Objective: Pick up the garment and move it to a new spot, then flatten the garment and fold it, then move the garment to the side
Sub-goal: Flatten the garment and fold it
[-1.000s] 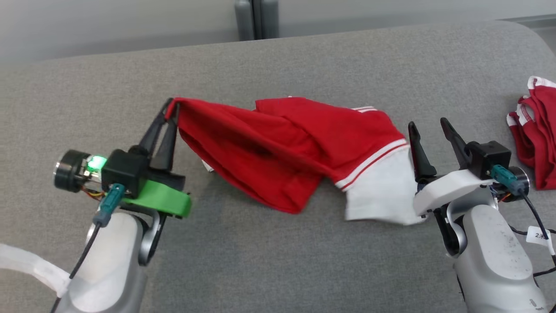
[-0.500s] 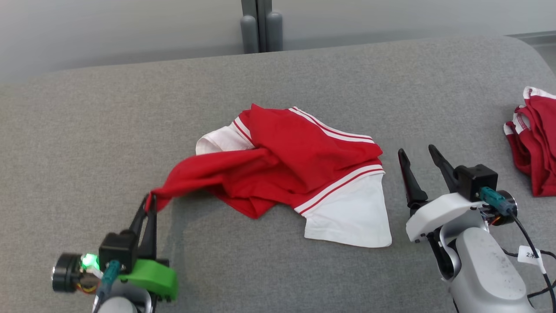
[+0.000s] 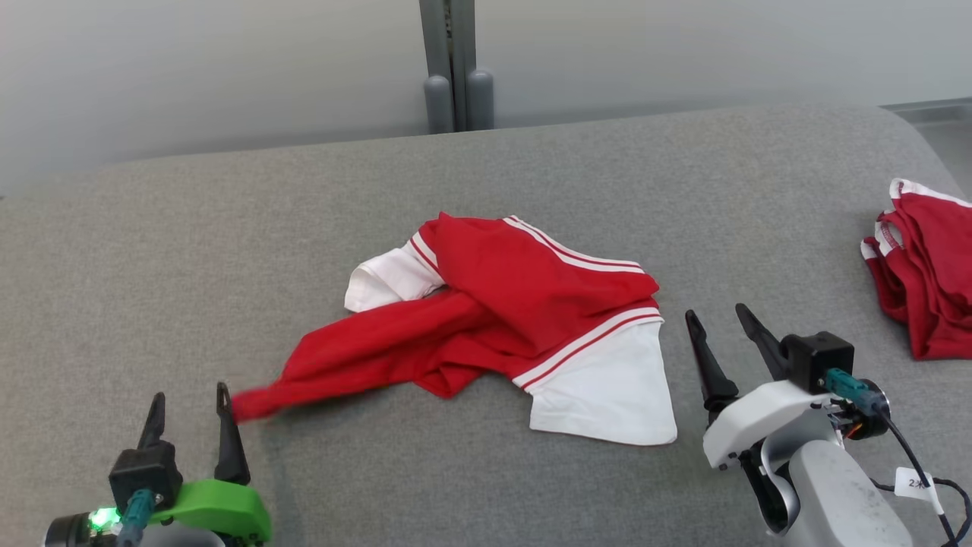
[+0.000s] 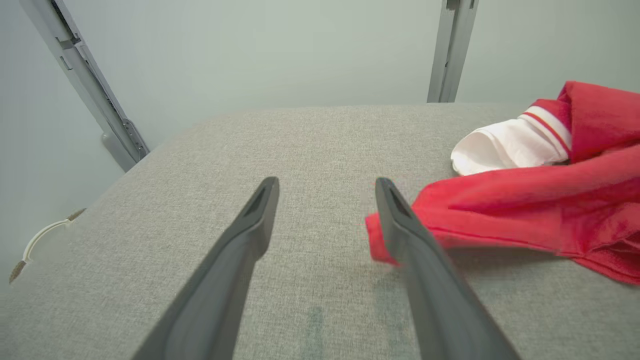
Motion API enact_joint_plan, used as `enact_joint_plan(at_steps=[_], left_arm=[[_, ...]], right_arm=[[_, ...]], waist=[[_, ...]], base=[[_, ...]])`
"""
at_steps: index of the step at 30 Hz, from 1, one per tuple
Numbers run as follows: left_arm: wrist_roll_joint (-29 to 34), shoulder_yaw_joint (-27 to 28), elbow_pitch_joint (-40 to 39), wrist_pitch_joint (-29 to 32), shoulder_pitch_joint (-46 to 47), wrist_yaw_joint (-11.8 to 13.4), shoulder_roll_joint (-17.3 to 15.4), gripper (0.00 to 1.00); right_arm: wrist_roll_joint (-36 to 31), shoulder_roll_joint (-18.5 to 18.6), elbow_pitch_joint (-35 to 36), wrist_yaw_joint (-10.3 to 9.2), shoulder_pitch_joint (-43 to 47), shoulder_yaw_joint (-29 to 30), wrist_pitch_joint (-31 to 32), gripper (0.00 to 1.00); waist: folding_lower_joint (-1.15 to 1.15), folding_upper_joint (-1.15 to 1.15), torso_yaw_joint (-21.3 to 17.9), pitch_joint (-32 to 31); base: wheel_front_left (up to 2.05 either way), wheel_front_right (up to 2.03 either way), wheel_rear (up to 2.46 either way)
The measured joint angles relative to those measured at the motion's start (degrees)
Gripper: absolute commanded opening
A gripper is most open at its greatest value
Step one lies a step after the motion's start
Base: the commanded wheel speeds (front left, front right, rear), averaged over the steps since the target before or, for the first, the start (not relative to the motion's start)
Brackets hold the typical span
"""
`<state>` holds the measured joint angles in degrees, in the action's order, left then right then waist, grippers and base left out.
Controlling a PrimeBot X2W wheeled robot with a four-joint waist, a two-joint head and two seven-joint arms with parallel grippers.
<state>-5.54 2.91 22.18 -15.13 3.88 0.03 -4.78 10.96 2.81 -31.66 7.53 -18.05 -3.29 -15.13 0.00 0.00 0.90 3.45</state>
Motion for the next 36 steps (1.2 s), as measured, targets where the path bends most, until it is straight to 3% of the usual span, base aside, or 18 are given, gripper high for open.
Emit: enact_joint_plan(at_steps=[18,31,36], left_arm=[[-0.3,1.7,0.6,0.0,-1.1,-3.6,1.8,1.0],[-5.3,-3.2,11.9,0.0,0.7,-5.5,1.9,1.0],[-5.7,-4.5,16.3,0.0,1.7,-4.9,1.9,1.0]], right_arm=[[1.0,0.0,0.5,0.0,2.6,-2.4,0.0,1.0],[-1.9,0.0,-4.2,0.0,3.0,-8.4,0.0,1.0],[-2.7,0.0,-6.0,0.0,3.0,-9.0,0.0,1.0]], waist=[[0.0,0.0,-1.1,-1.9],[0.0,0.0,-1.4,1.2],[0.0,0.0,-1.8,1.8]], base=[[0.0,0.0,0.0],[0.0,0.0,0.0],[0.0,0.0,0.0]])
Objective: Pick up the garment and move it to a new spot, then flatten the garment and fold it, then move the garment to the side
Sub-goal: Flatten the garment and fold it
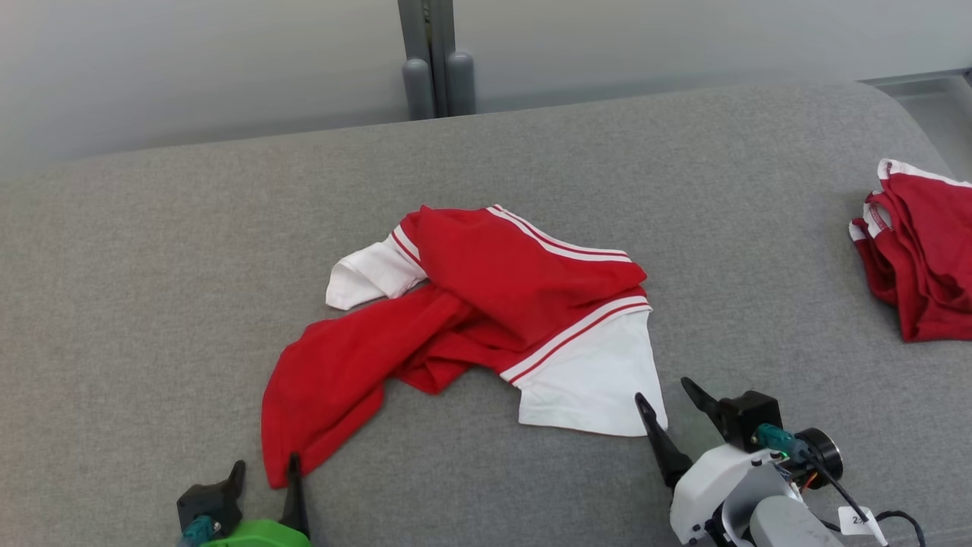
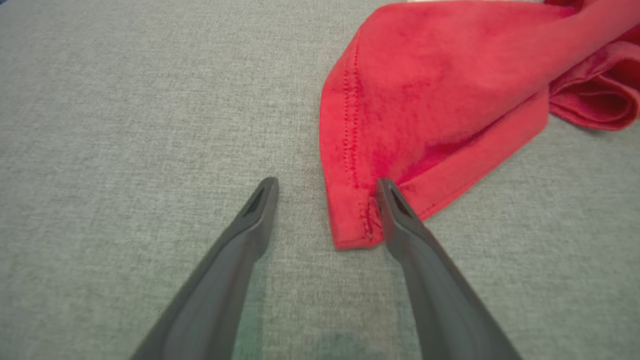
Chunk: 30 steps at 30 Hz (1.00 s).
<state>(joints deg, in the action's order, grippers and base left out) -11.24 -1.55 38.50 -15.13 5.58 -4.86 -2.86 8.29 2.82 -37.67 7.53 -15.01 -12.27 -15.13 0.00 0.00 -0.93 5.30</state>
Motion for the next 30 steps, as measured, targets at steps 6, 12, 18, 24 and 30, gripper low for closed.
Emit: enact_joint_plan(at_steps=[6,12,18,24,30], left_arm=[[-0.3,-0.4,2.2,-0.1,1.2,0.4,0.0,1.0],[-0.3,-0.9,3.4,-0.1,1.9,0.4,0.0,1.0],[-0.3,-0.9,4.0,-0.1,2.1,0.3,0.0,1.0],[-0.6,-1.5,4.8,-0.2,2.6,-0.5,-0.1,1.0],[-3.0,-4.4,7.9,-0.5,4.0,-2.0,-0.3,0.0]], right_arm=[[-1.6,0.0,-3.0,0.0,0.0,-0.7,0.0,1.0],[-2.3,0.0,-5.2,-0.02,-0.3,-2.4,-0.1,1.0],[-2.3,0.2,-6.3,-0.07,-1.1,-4.9,-0.1,1.0],[-1.7,0.2,-8.0,-0.07,-2.4,-7.0,-0.3,1.0],[0.6,0.1,-10.5,-0.07,-3.4,-7.9,-0.5,0.0]], waist=[[0.0,0.0,-0.2,0.3],[0.0,0.0,0.1,0.6],[0.0,0.0,0.2,0.6],[0.0,0.0,0.4,0.7],[0.0,0.0,0.6,0.6]], base=[[0.0,0.0,0.0],[0.0,0.0,0.0],[0.0,0.0,0.0],[0.0,0.0,0.0],[0.0,0.0,0.0]])
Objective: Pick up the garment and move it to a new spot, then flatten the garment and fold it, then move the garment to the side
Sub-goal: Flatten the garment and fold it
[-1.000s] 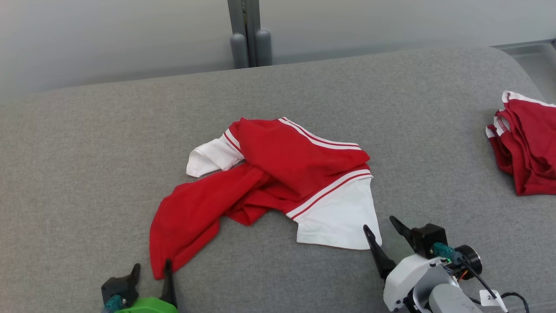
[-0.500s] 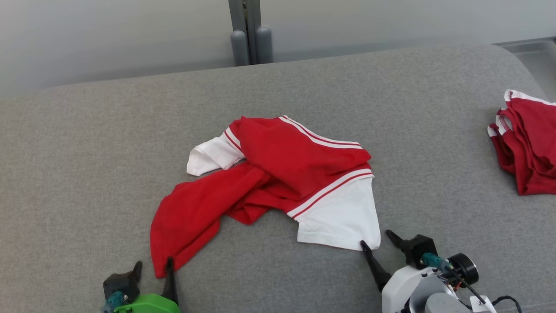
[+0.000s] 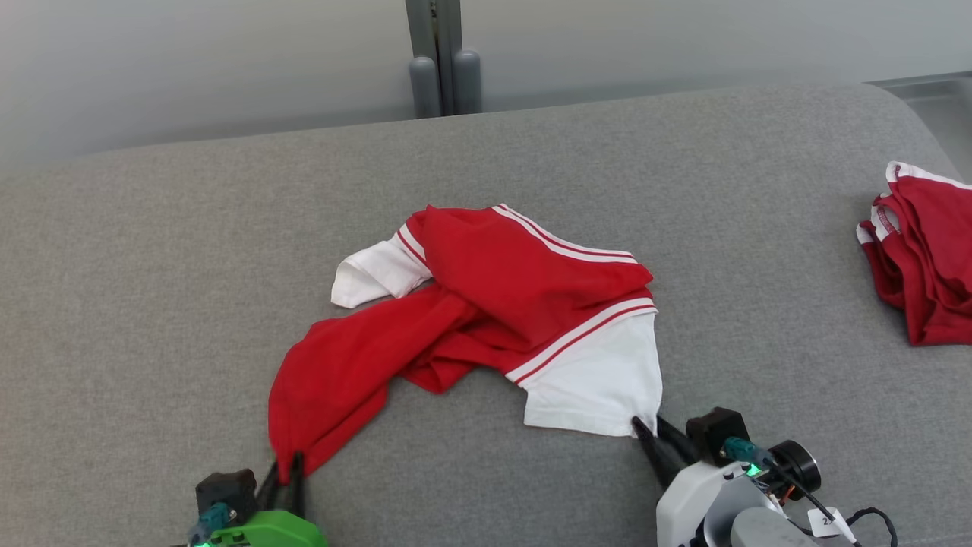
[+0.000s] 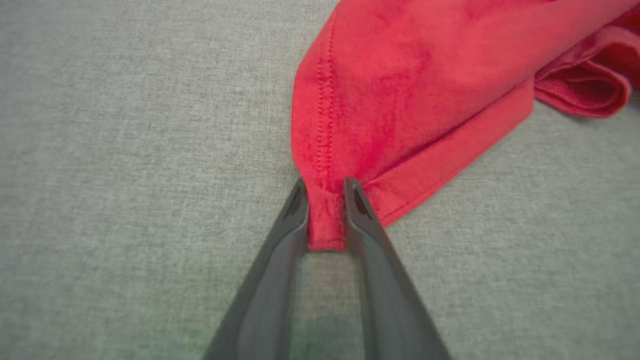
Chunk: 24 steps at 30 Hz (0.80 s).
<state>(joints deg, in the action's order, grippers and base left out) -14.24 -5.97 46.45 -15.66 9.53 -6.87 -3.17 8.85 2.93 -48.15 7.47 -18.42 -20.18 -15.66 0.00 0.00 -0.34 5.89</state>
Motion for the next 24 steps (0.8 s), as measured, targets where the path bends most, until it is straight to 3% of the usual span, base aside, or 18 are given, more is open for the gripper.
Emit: enact_joint_plan(at_steps=[7,14,19,24], left_arm=[[-2.8,-2.0,-0.3,0.1,0.8,-0.4,0.1,0.0],[-3.4,0.1,-11.8,0.5,0.2,-0.5,0.3,0.0],[-5.0,0.1,-23.6,0.5,3.6,-0.5,-2.4,0.0],[-7.2,-0.9,-31.5,0.5,10.5,-0.5,-8.5,0.0]], right_arm=[[0.8,-0.3,1.9,0.08,0.2,2.9,0.4,0.0],[1.7,-0.2,12.6,0.07,0.5,10.0,0.5,0.0],[2.5,-0.1,24.9,0.07,-2.6,15.9,0.5,0.0],[2.7,0.7,34.6,0.07,-10.0,19.7,0.5,0.0]], waist=[[0.0,0.0,0.1,-0.2],[0.0,0.0,0.3,-0.9],[0.0,0.0,0.2,-1.4],[0.0,0.0,-0.7,-1.3]], base=[[0.0,0.0,0.0],[0.0,0.0,0.0],[0.0,0.0,0.0],[0.0,0.0,0.0]])
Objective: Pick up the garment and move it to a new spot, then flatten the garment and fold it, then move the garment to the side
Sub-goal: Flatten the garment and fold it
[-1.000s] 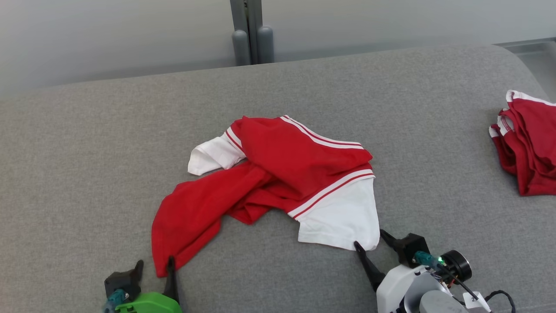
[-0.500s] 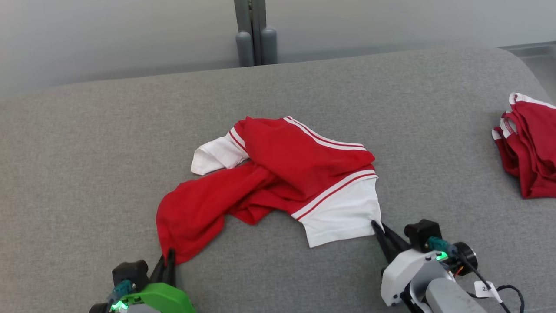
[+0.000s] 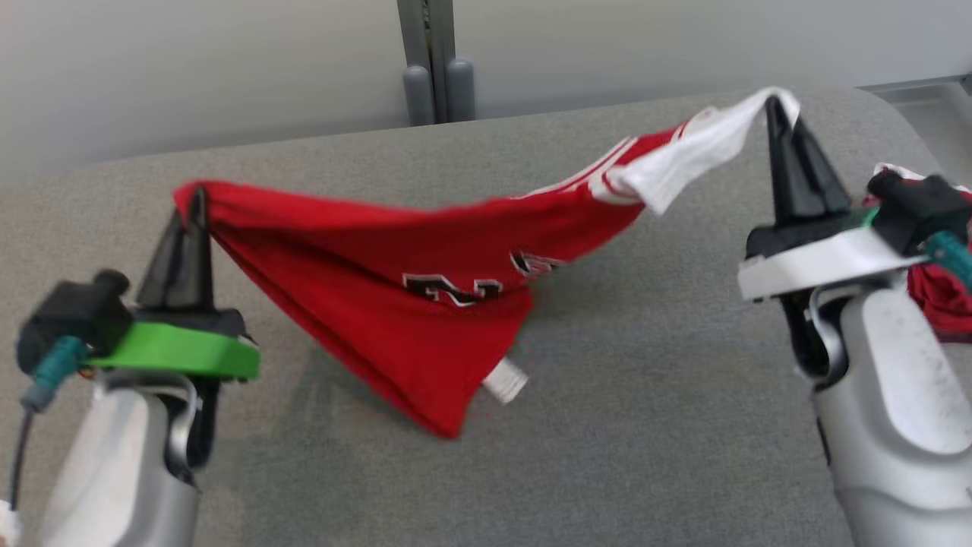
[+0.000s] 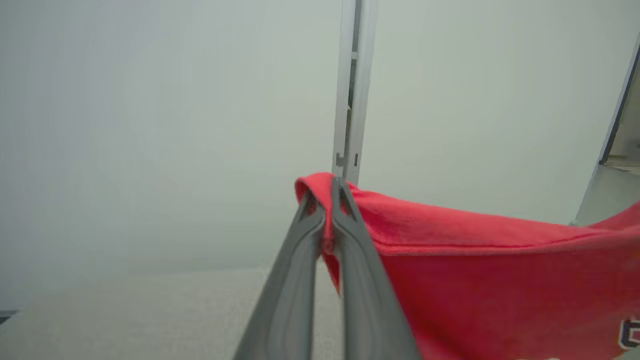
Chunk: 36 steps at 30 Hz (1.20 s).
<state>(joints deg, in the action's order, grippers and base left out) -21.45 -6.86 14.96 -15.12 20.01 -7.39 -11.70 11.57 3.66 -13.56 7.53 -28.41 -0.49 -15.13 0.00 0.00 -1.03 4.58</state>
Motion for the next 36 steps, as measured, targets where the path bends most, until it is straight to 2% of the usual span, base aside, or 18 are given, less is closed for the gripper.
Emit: enact_joint_plan(at_steps=[7,12,16,20,25,31,36], left_arm=[[-2.5,-1.5,-7.1,0.6,11.1,0.0,-8.1,0.0],[-3.5,-1.2,-9.1,5.0,17.8,0.0,-10.9,0.0],[-3.9,-1.2,-8.9,8.4,22.7,0.0,-12.2,0.0],[-5.0,-0.6,-6.4,10.1,27.3,0.0,-12.3,0.0],[-4.5,-0.6,-0.5,10.0,34.7,0.4,-12.6,0.0],[-1.0,-2.3,8.9,6.7,46.0,0.4,-14.0,0.0],[-0.5,-2.0,15.0,3.1,54.5,0.3,-13.8,0.0]], right_arm=[[1.0,5.8,7.0,0.0,-11.1,-1.3,0.0,0.0],[1.1,9.8,8.1,0.0,-19.7,-3.0,2.0,0.0],[0.2,11.8,5.6,0.0,-26.0,-4.6,3.7,0.0],[-1.3,11.8,0.7,0.0,-31.6,-5.4,4.5,0.0],[-6.3,11.4,-6.7,0.0,-40.9,-5.9,3.5,0.0],[-13.4,8.5,-14.7,0.01,-52.4,-2.3,1.1,0.0],[-18.2,6.7,-17.1,0.03,-58.5,2.7,0.2,0.0]], waist=[[0.0,0.0,-1.2,0.0],[0.0,0.0,-1.6,1.0],[0.0,0.0,-2.0,3.0],[0.0,0.0,-2.5,5.8],[0.0,0.0,-3.0,10.3],[0.01,0.0,-3.8,16.3],[0.01,0.0,-4.7,20.9]], base=[[0.0,0.0,0.0],[0.0,0.0,0.0],[0.0,0.0,0.0],[0.0,0.0,0.0],[0.0,0.0,0.0],[0.0,0.0,0.0],[0.0,0.0,0.0]])
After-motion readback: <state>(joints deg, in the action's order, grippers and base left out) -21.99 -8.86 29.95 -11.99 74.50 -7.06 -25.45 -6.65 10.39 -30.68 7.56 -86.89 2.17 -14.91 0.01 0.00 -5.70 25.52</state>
